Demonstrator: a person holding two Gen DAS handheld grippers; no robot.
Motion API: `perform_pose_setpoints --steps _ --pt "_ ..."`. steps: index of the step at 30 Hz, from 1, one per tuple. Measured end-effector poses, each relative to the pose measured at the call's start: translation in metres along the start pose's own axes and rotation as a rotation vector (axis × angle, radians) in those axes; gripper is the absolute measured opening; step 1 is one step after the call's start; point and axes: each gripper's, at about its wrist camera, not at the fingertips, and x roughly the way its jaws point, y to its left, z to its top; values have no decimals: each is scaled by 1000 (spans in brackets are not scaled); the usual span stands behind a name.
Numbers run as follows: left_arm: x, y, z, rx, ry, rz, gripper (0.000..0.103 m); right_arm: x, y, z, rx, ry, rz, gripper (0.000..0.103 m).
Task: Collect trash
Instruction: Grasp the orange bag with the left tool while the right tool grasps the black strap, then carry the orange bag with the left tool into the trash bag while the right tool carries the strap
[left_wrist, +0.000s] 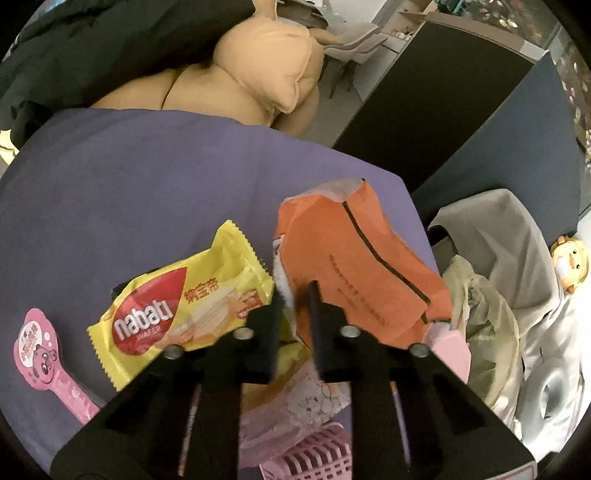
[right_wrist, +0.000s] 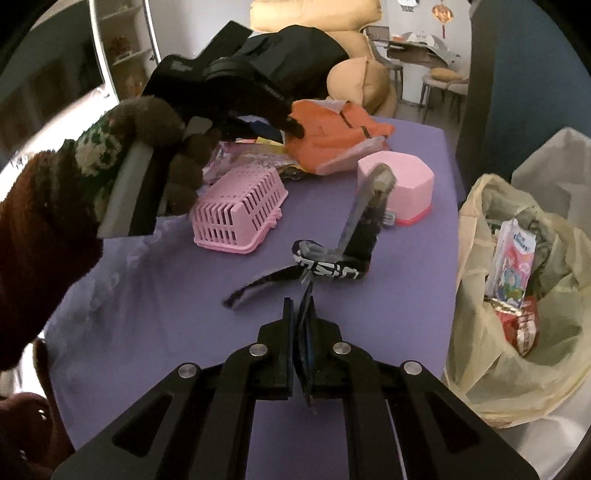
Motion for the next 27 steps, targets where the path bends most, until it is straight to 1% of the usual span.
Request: perform_pose_setpoints --steps 3,5,8,9,12,15,17,18,19,20,21,22,23,24,25,26,27 --pt "-14 0 -4 8 -29 -19 4 0 -1 0 15 0 8 8" --pt "-28 1 -6 9 -53 -40 2 0 -1 1 18 7 5 8" --pt "-60 3 -12 11 -100 -88 2 2 -3 5 26 23 7 8" --pt "-77 3 -17 22 -122 -112 2 2 -4 5 33 30 14 8" --pt "-107 6 -26 40 -158 -134 2 3 -11 7 75 58 66 8" --pt "-133 18 -36 27 -176 -146 2 3 -20 9 105 95 138 8" --pt "-145 26 -43 26 -183 -137 2 1 -22 9 102 122 153 8" --pt "-152 34 -49 22 -183 -132 2 -1 -21 9 102 134 144 8" --pt "-155 39 -53 17 -179 -132 2 -6 -19 8 90 135 107 8" --pt "-157 44 -58 10 -175 -132 2 -12 -16 7 70 117 67 8" --pt "-160 52 -63 -3 -169 -131 2 -17 -14 6 61 96 52 8" --pt "-161 60 -68 -14 -158 -130 2 -22 -13 4 60 83 56 8" --pt "-160 67 -73 -24 -150 -123 2 -25 -13 3 64 77 58 11" --pt "-160 73 -77 -30 -146 -116 2 -28 -13 3 64 72 56 17" --pt "-160 80 -82 -40 -141 -111 2 -32 -12 3 60 69 50 46" --pt "-158 86 -85 -51 -134 -107 2 -34 -12 3 54 70 41 72" --pt "-155 92 -89 -62 -129 -100 2 -37 -10 4 42 66 24 73"
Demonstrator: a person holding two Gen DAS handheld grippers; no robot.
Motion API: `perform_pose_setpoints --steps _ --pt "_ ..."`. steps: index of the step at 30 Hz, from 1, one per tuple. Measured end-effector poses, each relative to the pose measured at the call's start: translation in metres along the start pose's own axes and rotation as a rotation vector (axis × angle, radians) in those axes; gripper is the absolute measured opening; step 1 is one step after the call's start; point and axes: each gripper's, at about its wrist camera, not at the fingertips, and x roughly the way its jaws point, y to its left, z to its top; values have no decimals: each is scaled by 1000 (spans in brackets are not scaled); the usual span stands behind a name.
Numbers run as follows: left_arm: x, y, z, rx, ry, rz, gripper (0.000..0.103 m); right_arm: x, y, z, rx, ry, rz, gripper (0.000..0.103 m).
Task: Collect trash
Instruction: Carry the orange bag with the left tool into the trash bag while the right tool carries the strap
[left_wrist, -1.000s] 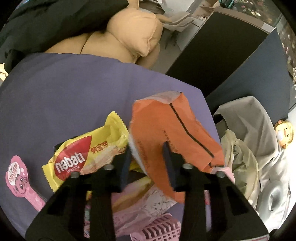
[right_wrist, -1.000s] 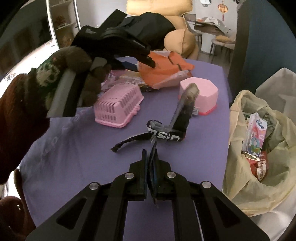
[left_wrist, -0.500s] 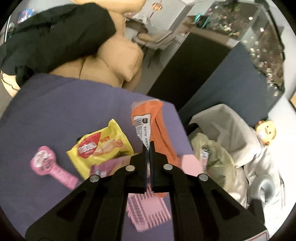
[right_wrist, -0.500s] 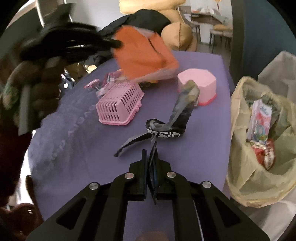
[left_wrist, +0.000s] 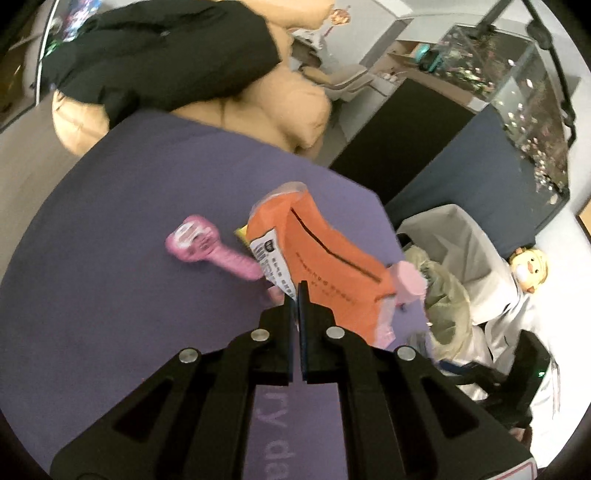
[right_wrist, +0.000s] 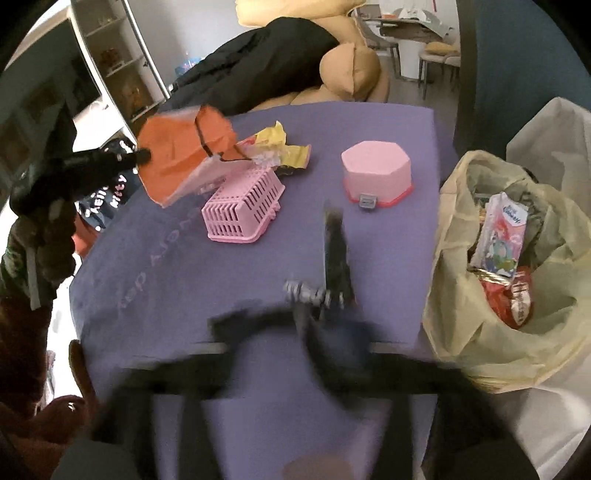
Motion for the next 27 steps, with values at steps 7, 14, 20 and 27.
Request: perform_pose_setpoints --steps 7,14,20,27 --pt "11 20 -13 -25 4 39 2 12 3 10 -25 56 -85 73" --pt "18 29 -19 -49 7 57 3 19 -4 -5 -29 57 -165 54" --pt "29 30 -22 -75 13 69 3 9 -5 -11 -33 3 -127 21" --pt "23 15 -20 -50 -25 68 2 -2 5 8 -100 -49 -103 21"
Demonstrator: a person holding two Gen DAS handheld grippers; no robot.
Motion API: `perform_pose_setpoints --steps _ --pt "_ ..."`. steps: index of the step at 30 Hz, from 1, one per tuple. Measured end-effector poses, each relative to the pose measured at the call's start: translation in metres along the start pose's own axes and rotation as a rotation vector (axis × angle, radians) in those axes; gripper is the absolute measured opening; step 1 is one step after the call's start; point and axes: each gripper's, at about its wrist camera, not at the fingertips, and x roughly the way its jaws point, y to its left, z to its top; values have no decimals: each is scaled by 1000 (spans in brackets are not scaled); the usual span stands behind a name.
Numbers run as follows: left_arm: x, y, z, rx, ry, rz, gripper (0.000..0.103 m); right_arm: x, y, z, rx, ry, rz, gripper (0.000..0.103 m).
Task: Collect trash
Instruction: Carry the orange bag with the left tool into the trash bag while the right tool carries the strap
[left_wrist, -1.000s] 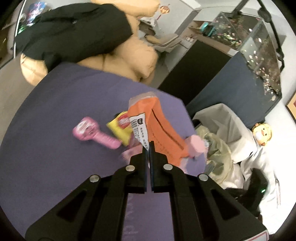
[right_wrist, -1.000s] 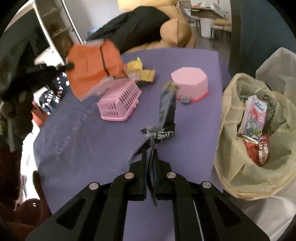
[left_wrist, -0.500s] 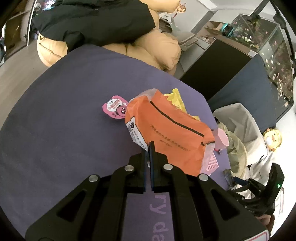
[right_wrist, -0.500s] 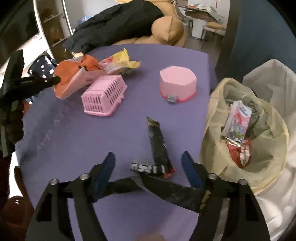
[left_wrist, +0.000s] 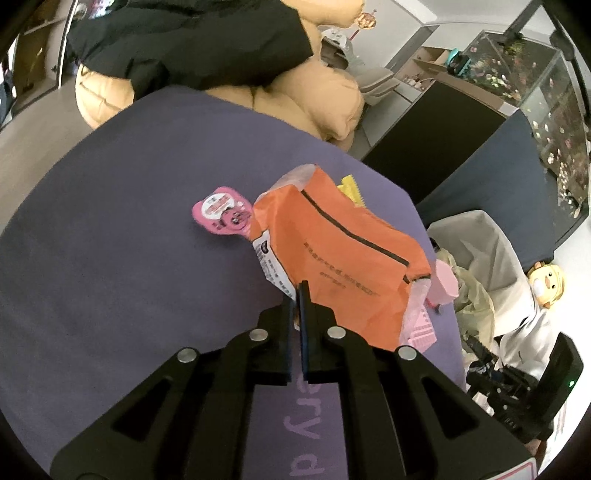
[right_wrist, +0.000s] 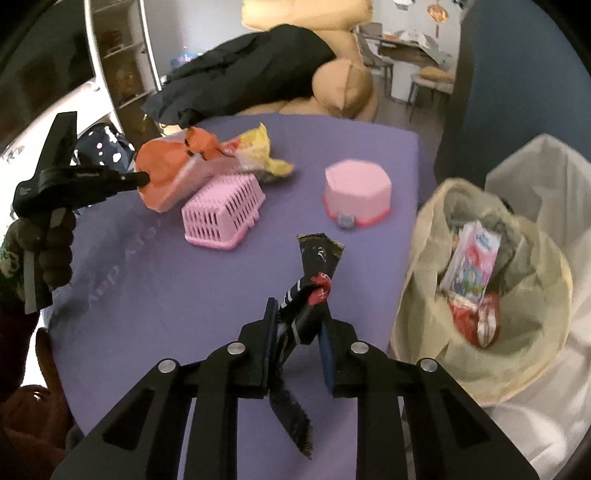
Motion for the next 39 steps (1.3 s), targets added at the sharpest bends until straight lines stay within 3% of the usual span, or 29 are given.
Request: perform_pose_setpoints --steps 9,16,22,39 --pt "-14 -35 10 40 -32 -1 2 -9 -10 33 -41 -73 3 21" --pt "-34 -97 34 147 -92 -45 2 -37 -30 53 -52 -153 -47 21" --pt "-33 -150 48 229 -112 -81 2 -55 -74 55 21 -196 -102 21" --pt "74 -333 17 450 65 -277 2 -113 -221 9 193 -252 -351 21"
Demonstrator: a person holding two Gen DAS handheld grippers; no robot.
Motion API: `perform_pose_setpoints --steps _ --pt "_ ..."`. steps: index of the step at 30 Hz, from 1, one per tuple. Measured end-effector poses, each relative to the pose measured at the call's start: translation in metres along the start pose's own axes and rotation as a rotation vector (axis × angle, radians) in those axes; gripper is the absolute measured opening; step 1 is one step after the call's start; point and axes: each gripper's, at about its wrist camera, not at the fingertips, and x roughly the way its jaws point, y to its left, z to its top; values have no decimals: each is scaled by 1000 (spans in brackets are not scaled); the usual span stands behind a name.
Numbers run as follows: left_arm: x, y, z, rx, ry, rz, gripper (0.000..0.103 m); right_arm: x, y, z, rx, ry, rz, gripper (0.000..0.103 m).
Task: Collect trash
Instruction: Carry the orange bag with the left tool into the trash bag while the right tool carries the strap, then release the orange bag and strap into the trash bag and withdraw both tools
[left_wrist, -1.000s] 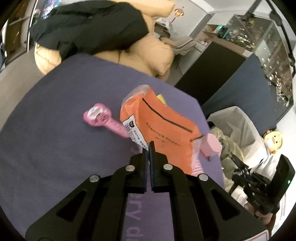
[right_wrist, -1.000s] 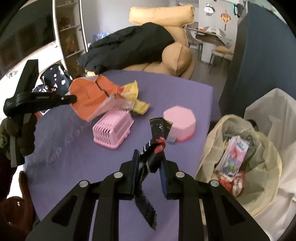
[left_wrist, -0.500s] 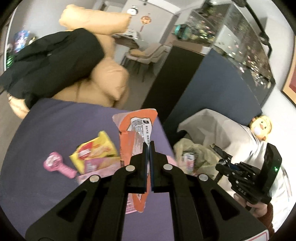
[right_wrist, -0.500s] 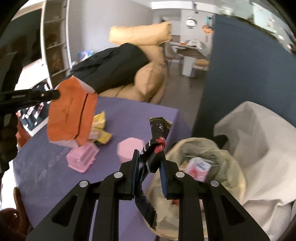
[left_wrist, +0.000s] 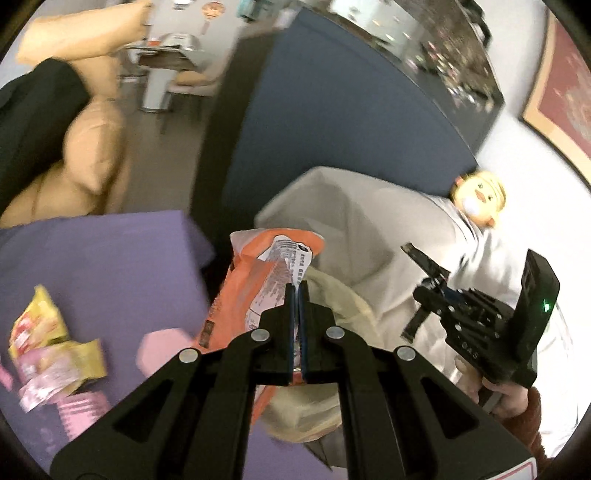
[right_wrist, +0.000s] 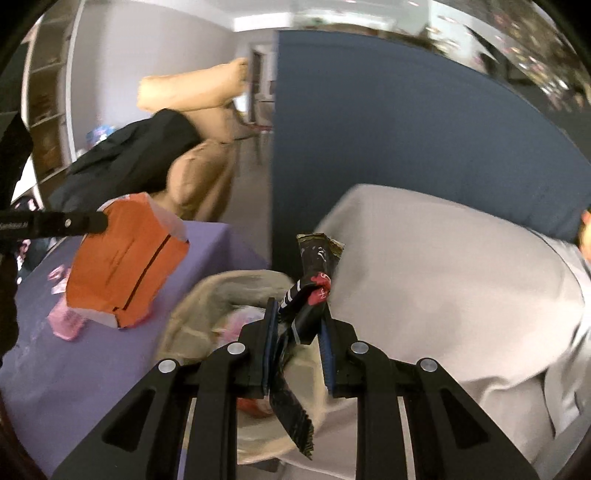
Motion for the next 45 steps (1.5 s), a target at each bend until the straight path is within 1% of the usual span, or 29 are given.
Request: perform_pose_setpoints --steps 6,8,10,12,14,16,20,22,23,25,27,29,32,34,35,37,39,42,45 --pt "26 -38 10 51 32 -55 2 3 -30 -13 48 0 -27 21" --pt "27 -44 12 63 26 -71 2 4 -35 -17 63 -3 -28 21" --pt "32 -46 11 64 21 -69 2 5 -39 -19 73 -9 -24 21" --pt "44 -43 8 46 29 -67 2 5 -41 -22 80 -15 -19 21" --pt "60 -31 1 10 48 -60 2 6 -41 -22 83 -17 -14 21" --pt "86 -17 -14 -21 92 -28 2 7 -38 -21 83 -23 -11 21" --pt "126 -6 -44 -5 189 40 2 2 -35 -19 66 -38 1 21" --pt "135 -1 -52 -6 216 47 3 0 -30 -16 57 -44 12 21" --pt "136 1 -54 -16 219 37 6 0 -27 -15 53 -45 17 21" --pt "127 3 -50 -36 198 16 28 2 -20 -12 45 -43 39 21" --pt "109 5 -44 -43 152 8 34 8 -13 -11 43 -31 66 21" --pt "90 5 -37 -38 114 18 35 18 0 -12 44 -11 112 21" --pt "55 12 -33 -31 64 82 37 33 25 -11 34 3 171 21" --pt "32 22 -36 -22 49 120 37 41 43 -8 15 7 211 21" --pt "27 25 -37 -22 47 130 37 46 52 -7 4 15 228 21" --pt "8 37 -45 -34 45 153 38 63 67 -7 -16 48 224 21" --pt "-8 49 -53 -57 47 165 38 87 74 -16 -14 115 205 21" --pt "-27 65 -68 -95 37 181 38 134 75 -40 25 275 201 21" --pt "-38 80 -80 -131 17 207 38 163 72 -55 28 375 179 21"
